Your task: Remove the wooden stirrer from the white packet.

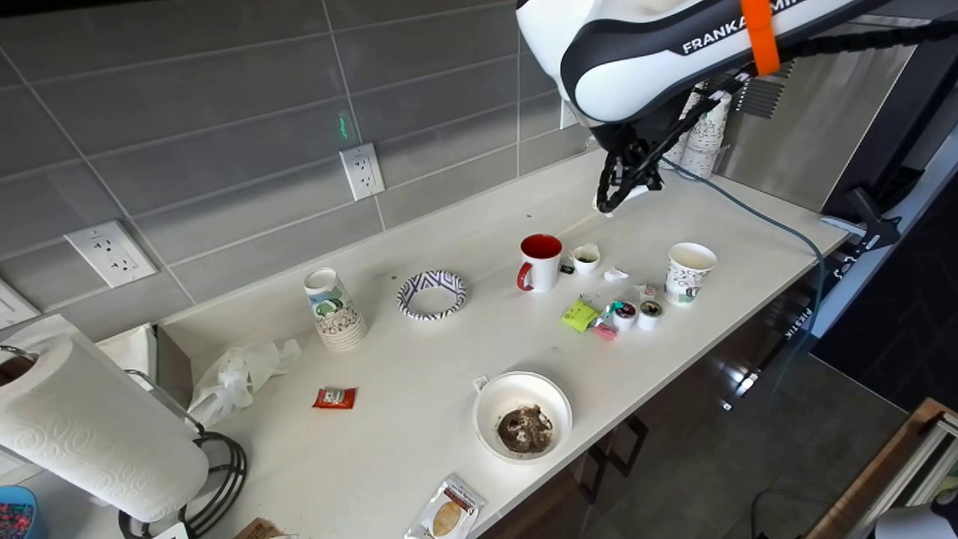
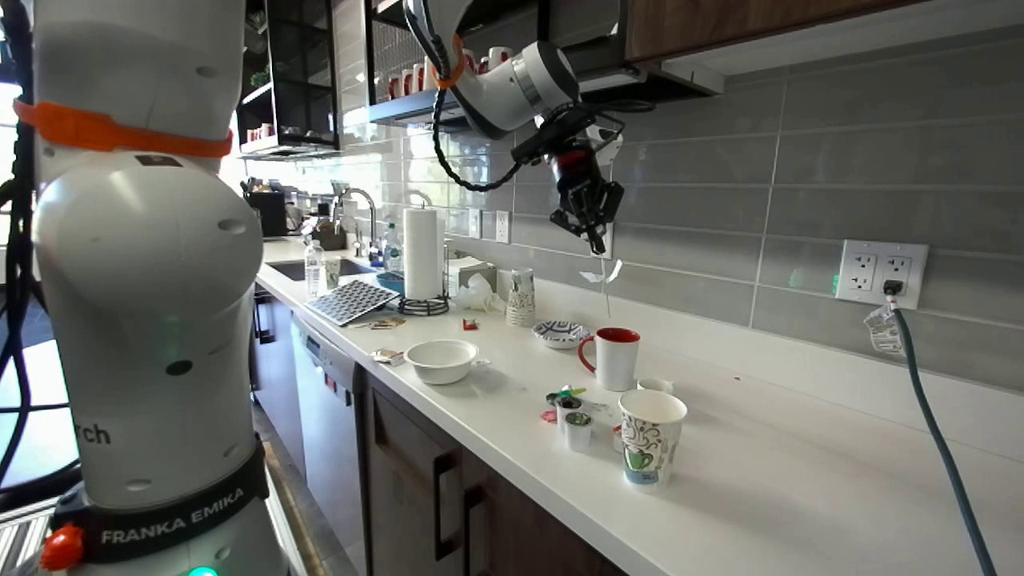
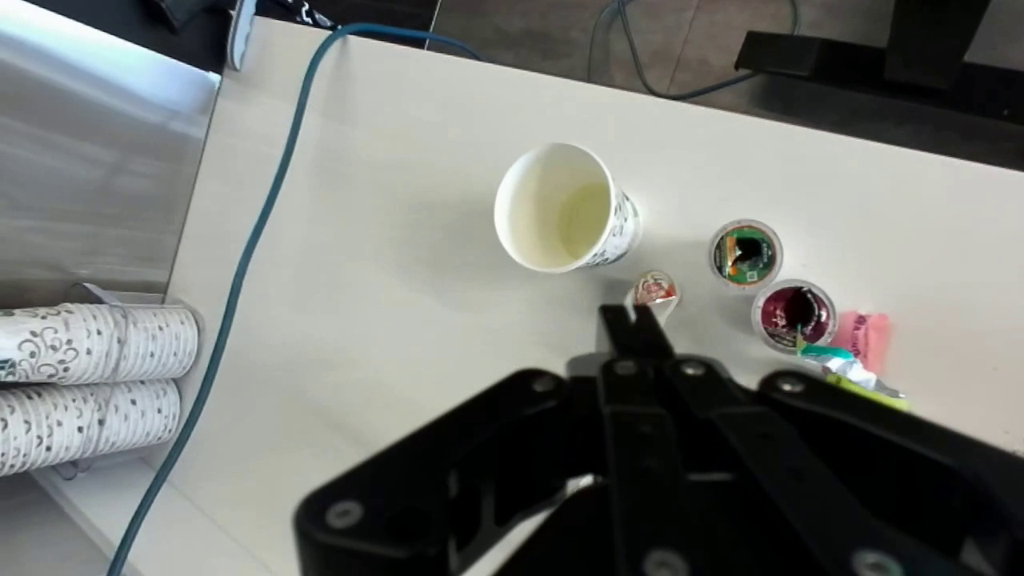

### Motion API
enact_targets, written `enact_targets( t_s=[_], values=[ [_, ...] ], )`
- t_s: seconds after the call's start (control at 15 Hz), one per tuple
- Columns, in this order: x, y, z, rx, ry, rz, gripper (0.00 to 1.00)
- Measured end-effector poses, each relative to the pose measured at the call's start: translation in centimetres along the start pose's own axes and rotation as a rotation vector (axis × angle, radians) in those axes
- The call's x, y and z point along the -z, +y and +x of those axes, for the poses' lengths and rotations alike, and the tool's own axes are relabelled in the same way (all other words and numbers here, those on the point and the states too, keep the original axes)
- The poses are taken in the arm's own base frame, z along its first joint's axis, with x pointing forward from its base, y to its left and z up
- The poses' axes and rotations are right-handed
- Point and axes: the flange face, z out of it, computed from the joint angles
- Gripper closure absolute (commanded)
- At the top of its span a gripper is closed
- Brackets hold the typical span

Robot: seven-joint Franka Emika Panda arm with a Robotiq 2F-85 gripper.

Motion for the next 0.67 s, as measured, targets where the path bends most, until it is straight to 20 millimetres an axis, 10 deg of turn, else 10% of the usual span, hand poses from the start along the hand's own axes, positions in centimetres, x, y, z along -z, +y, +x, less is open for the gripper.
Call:
enact_targets(
  t_s=[0.67],
  values=[
    [0.6,-0.7,1.4,0.056,0.058,0.104,1.00]
  ],
)
